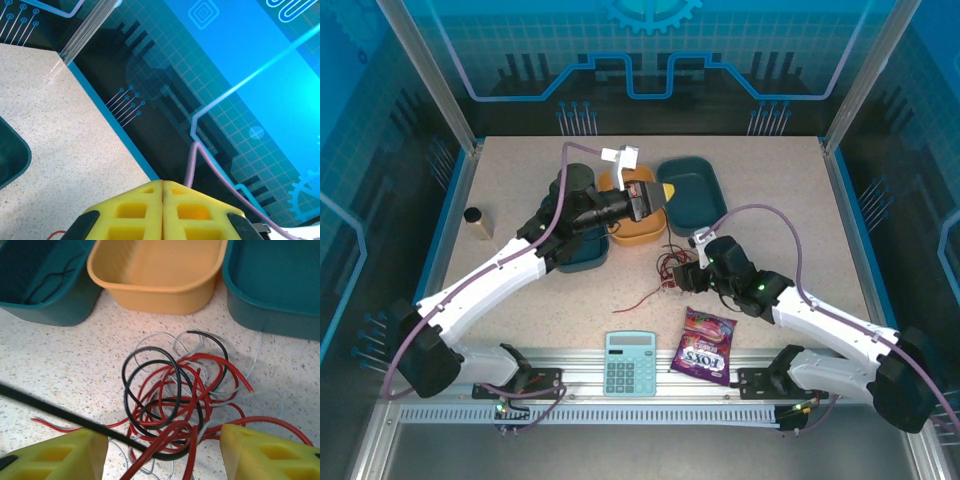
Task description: Untangle the cables
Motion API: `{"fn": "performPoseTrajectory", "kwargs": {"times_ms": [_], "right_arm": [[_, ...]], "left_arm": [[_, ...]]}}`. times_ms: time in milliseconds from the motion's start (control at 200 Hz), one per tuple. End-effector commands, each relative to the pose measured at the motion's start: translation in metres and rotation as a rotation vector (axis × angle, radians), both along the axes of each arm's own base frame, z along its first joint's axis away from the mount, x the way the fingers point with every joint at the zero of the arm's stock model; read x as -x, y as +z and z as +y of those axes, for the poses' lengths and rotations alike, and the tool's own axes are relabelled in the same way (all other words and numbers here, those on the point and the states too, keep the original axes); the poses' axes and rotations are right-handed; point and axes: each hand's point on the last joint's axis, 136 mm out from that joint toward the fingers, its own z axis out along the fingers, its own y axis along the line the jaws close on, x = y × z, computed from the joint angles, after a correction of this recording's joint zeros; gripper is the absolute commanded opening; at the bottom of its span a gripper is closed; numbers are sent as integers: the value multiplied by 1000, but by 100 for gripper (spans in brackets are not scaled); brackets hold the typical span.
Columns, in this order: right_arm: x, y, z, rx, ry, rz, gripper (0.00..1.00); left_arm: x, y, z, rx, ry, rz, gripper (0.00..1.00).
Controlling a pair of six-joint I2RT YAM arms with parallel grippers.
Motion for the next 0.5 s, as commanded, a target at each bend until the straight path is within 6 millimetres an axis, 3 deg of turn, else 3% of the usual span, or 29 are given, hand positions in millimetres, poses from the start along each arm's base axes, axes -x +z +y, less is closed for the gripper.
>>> {"fn": "performPoseTrajectory", "kwargs": {"times_ms": [0,245,490], "right_arm": [[-11,-3,-10,-21,-88,-11,60],[-12,-21,-38,-38,-197,30,63],[-10,-39,-68,-43,-326,98,63]], "left_arm": [[20,45,9,34,-31,-125,0],[35,86,36,21,55,-262,0],[47,115,51,38,94,-349,0]]}}
